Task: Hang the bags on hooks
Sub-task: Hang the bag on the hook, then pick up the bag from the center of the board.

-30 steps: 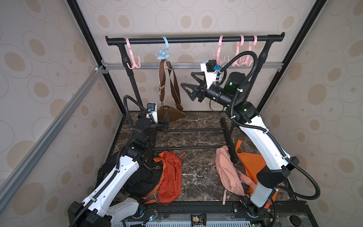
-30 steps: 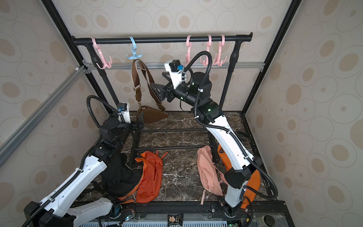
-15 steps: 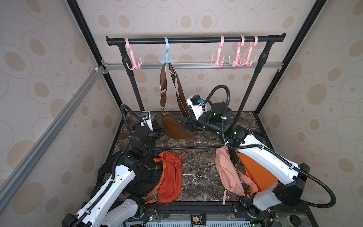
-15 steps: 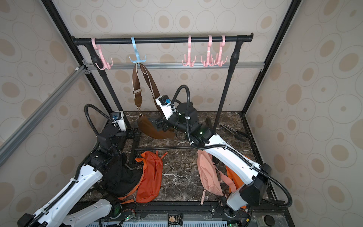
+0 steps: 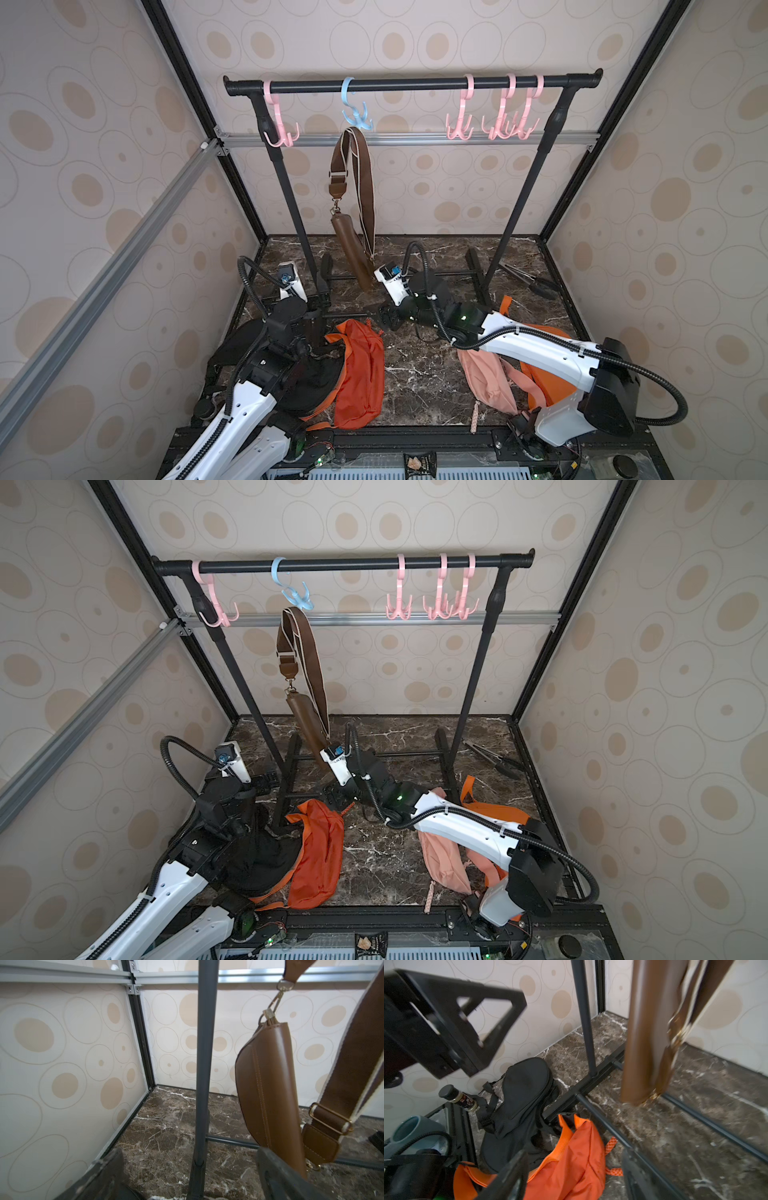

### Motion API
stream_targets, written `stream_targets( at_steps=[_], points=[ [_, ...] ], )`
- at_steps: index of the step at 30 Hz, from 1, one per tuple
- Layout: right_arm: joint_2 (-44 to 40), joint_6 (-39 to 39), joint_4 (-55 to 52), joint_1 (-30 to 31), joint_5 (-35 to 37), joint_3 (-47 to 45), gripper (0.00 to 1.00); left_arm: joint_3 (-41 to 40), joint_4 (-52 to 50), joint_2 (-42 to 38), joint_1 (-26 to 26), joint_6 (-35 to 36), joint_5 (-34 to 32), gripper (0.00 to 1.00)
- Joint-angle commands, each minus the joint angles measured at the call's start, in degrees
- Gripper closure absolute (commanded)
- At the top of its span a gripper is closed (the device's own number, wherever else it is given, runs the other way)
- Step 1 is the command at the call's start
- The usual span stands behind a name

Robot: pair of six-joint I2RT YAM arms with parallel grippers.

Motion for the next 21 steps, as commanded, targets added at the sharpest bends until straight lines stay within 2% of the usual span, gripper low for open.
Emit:
stream_targets(
  at_steps=[1, 4, 6, 14, 19, 21],
  points=[
    [4.56, 4.35, 2.55, 3.32, -1.54, -1.57, 0.42, -0.32, 2.43, -1.11, -0.35, -0.87, -3.75, 0.00],
    [10.55, 6.89, 4.81, 5.91, -3.71, -0.62, 0.47, -0.94, 3.27, -2.11, -0.27, -0.78, -4.28, 0.00],
    [14.61, 7.32, 3.45, 7.28, -2.24, 1.51, 0.48, -1.29, 3.68, -2.55, -0.27, -0.55, -4.35, 0.00],
    [25.48, 8.91, 2.20, 8.21, -3.27, 6.16, 0.51, -2.49, 4.99, -3.78, -0.27, -0.21, -6.01, 0.00],
    [28.65, 9.34, 1.54, 9.35, -1.32, 7.69, 0.63, -2.72, 4.88, -3.47, -0.22, -0.61, -6.20, 0.00],
    [28.92, 9.16, 1.34, 9.36, -0.01, 8.03, 0.63, -2.72, 4.82, -3.29, -0.27, -0.67, -5.93, 0.00]
  ],
)
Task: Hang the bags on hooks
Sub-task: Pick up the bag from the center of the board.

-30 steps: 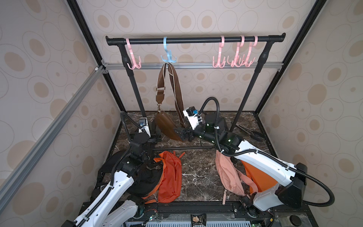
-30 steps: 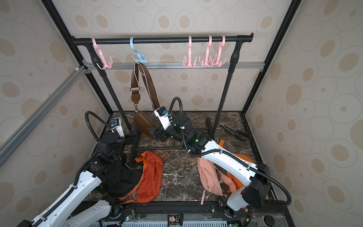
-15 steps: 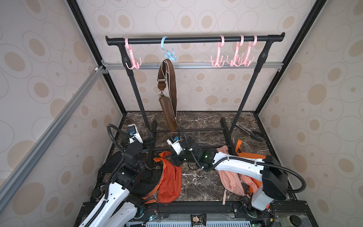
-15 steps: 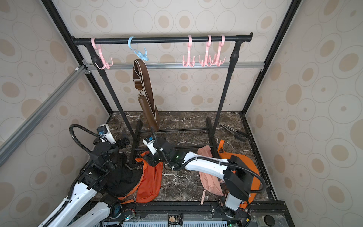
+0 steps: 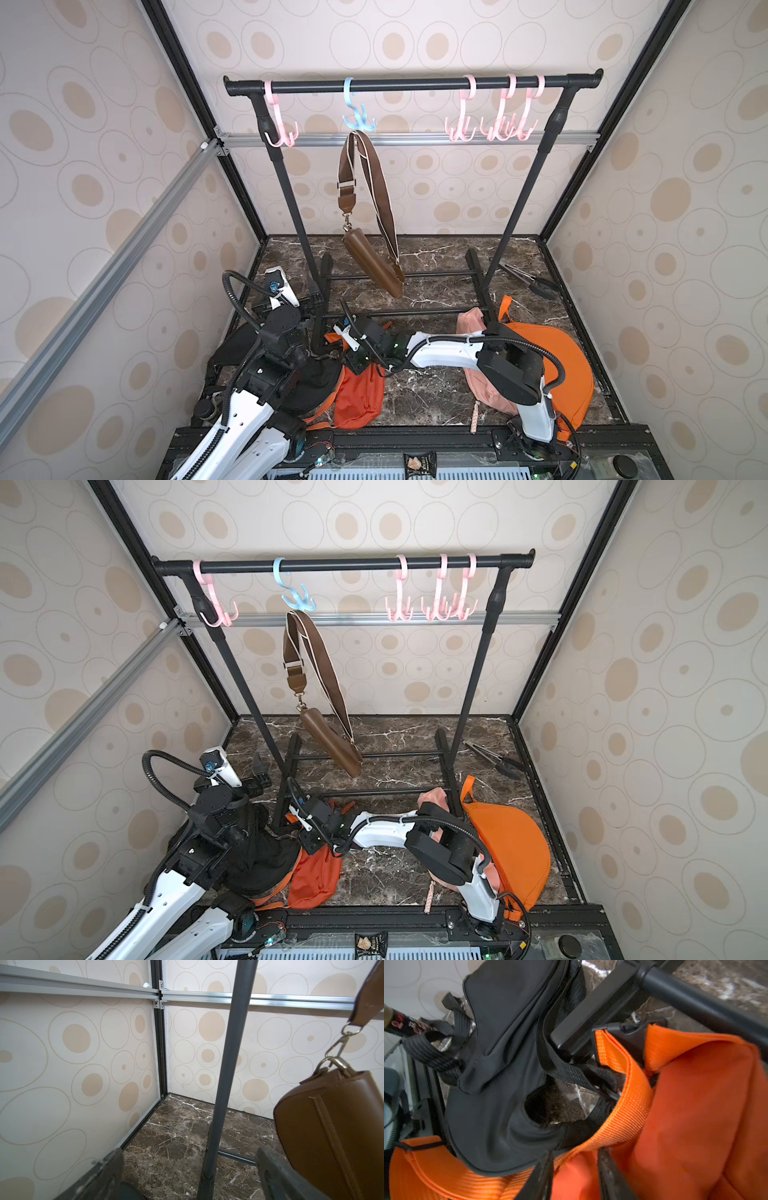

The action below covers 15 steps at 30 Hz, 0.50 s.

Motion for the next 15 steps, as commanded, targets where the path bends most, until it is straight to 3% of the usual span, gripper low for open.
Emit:
stream_targets(
  at_steps=[1, 5, 15],
  points=[
    [1.18, 0.46, -1.74, 0.44, 2.55, 2.23, 0.63, 0.18, 0.98, -0.09, -0.27, -0.67, -0.92, 0.00],
    [4.80, 1.62, -9.23, 0.46, 5.72, 6.73, 0.67, 0.27, 0.87, 0.26, -0.23, -0.62, -0.70, 0.00],
    [2.81, 2.03, -10.94, 0.38, 11.66, 6.48, 0.97, 0.21, 1.04, 0.52, -0.27, -0.35, -0.31, 0.00]
  ],
)
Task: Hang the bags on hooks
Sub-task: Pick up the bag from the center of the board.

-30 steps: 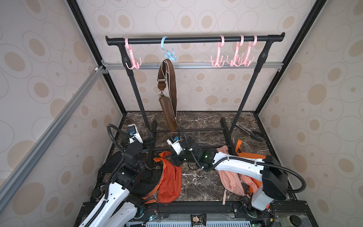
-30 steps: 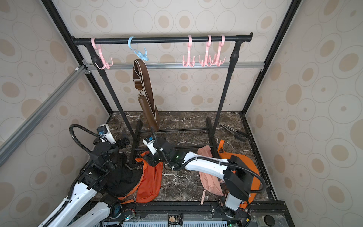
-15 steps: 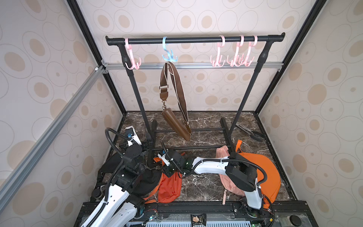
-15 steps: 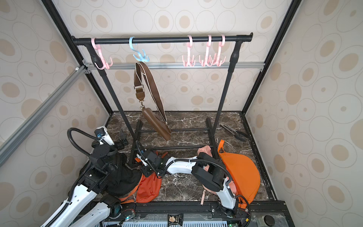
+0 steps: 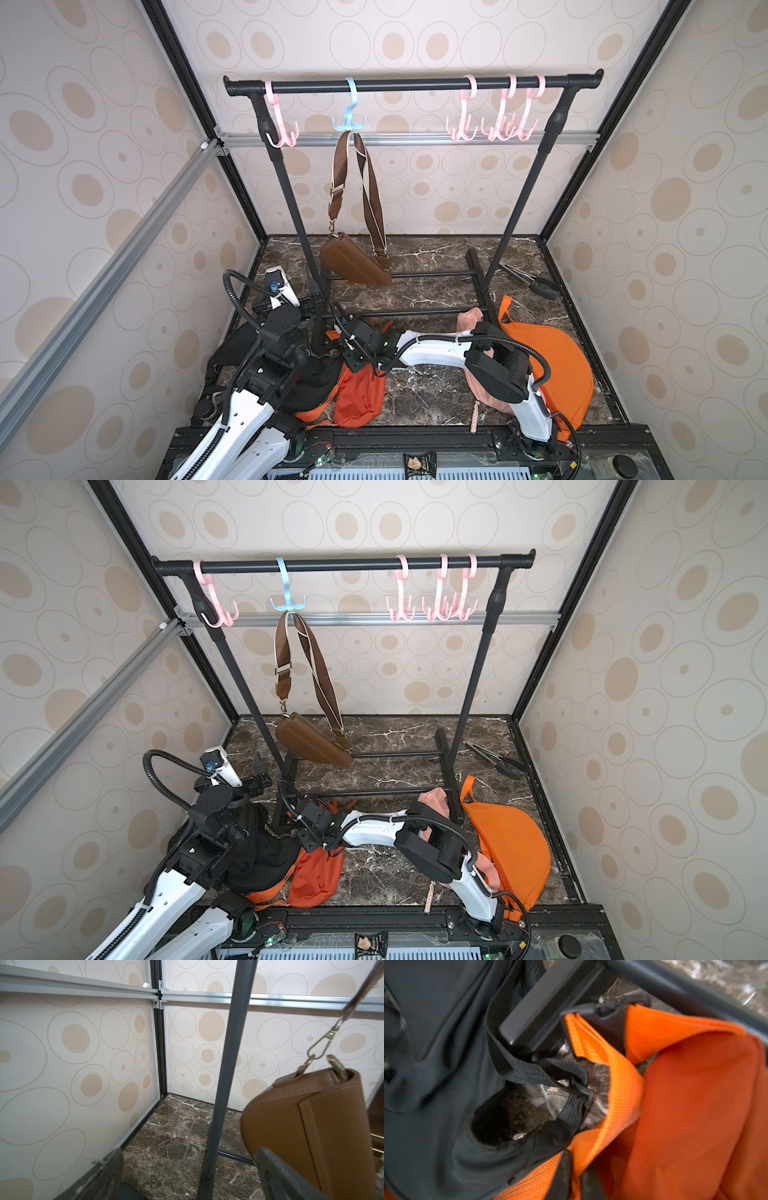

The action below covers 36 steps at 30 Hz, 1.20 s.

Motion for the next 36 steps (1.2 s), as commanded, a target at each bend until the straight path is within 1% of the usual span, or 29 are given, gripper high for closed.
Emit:
stream_targets(
  at_steps=[1, 5, 8, 11, 17, 20, 21, 23, 25, 26, 28, 32, 34, 36],
  points=[
    [-2.47, -0.13, -2.50, 0.05, 3.47, -0.44, 1.00, 0.26, 0.81, 0.18, -0.32, -0.32, -0.39, 0.00],
    [-8.09, -2.97, -1.28, 0.00, 3.93, -3.23, 1.00, 0.12, 1.12, -0.07, -0.27, 0.21, 0.89, 0.00],
    [-15.26, -8.64, 1.34, 0.00, 0.93, -6.12, 1.00, -0.81, 3.17, -0.35, -0.27, 1.85, 5.77, 0.00],
    [-22.50, -14.81, 2.69, 0.01, -3.37, -7.78, 1.00, -1.29, 5.08, -0.25, -0.32, 3.63, 12.79, 0.00],
    [-32.41, -23.67, -3.75, -0.10, -10.26, -5.70, 1.00, -3.76, 15.25, -3.45, -0.31, 9.23, 22.94, 0.00],
    [-36.29, -27.13, -5.01, -0.57, -14.38, -5.34, 1.00, -5.25, 22.37, -5.70, -0.36, 13.29, 32.09, 0.00],
    [-37.49, -27.83, -5.11, -1.10, -16.06, -5.26, 1.00, -5.55, 24.79, -6.11, -0.33, 14.74, 36.27, 0.02],
    [-39.43, -27.34, -4.04, -3.24, -21.61, -5.30, 1.00, -5.23, 27.97, -5.88, -0.30, 18.15, 44.56, 0.04],
    [-40.95, -26.54, -4.38, -5.87, -27.50, -4.19, 1.00, -1.78, 25.08, -4.40, -0.35, 22.86, 54.36, 0.04],
    [-41.59, -26.35, -4.75, -6.88, -29.76, -3.67, 1.00, -0.18, 23.49, -3.81, -0.34, 24.24, 56.52, 0.02],
    [-42.94, -24.79, -4.55, -9.75, -36.57, -3.07, 1.00, 2.22, 20.89, -3.00, -0.29, 26.46, 60.38, 0.01],
    [-44.32, -19.62, -5.06, -15.48, -47.78, 0.75, 1.00, 3.71, 16.36, -2.53, -0.42, 27.60, 64.63, 0.01],
    [-44.01, -15.99, -5.68, -18.12, -53.39, 4.13, 1.00, 3.23, 15.87, -2.89, -0.45, 27.33, 65.76, 0.01],
    [-43.34, -11.02, -4.50, -20.43, -56.94, 6.63, 1.00, 3.57, 14.47, -3.14, -0.62, 26.88, 67.77, 0.03]
  ],
)
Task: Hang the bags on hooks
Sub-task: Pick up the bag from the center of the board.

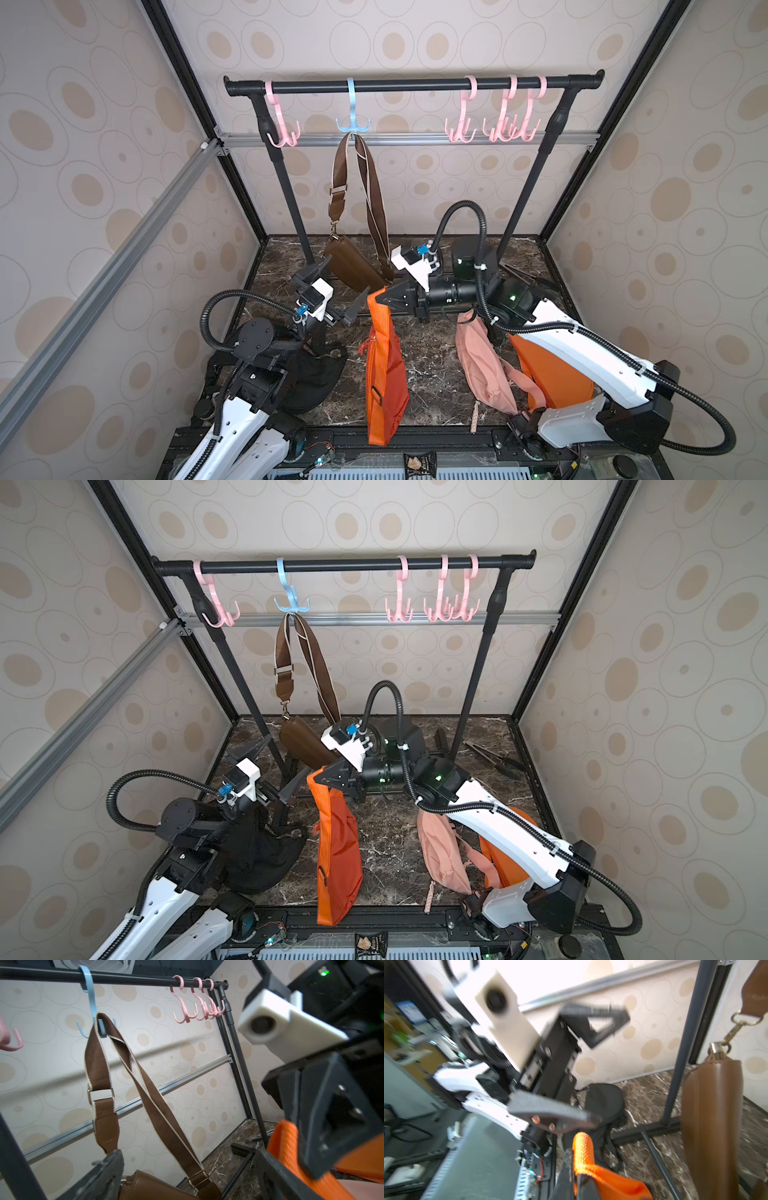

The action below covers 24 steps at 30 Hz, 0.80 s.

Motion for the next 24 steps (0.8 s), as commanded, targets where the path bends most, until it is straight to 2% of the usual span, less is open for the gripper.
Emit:
stream_targets(
  at_steps=[1, 3, 8, 10, 13, 18, 24],
  points=[
    [-0.87, 8.58, 2.21, -3.00, -11.50, 4.65, 1.00, 2.23, -3.61, -0.92, -0.63, 1.61, 6.84, 0.04],
    [-0.87, 8.62, 0.81, -2.86, -9.62, 5.81, 1.00, 2.46, -4.31, -1.72, -0.65, -1.74, 10.12, 0.06],
    [-2.30, 11.50, 4.92, -2.05, -1.95, 4.10, 1.00, 2.20, -2.21, 1.01, -0.73, -17.59, 25.60, 0.12],
    [-3.13, 11.11, 6.59, -1.07, 1.47, 3.18, 1.00, -1.05, 4.98, 2.38, -0.87, -25.73, 29.63, 0.13],
    [-2.65, 8.59, 4.60, 0.50, 4.71, 5.17, 1.00, -6.33, 15.58, 3.26, -1.80, -33.84, 31.42, 0.13],
    [-0.91, 7.11, 3.14, 0.89, 6.38, 8.60, 1.00, -8.44, 14.68, 3.59, -3.22, -33.80, 32.29, 0.12],
    [-1.62, 3.72, 1.64, 0.99, 13.00, 10.60, 1.00, -7.89, 0.52, 0.17, -3.26, -25.63, 29.08, 0.25]
  ],
)
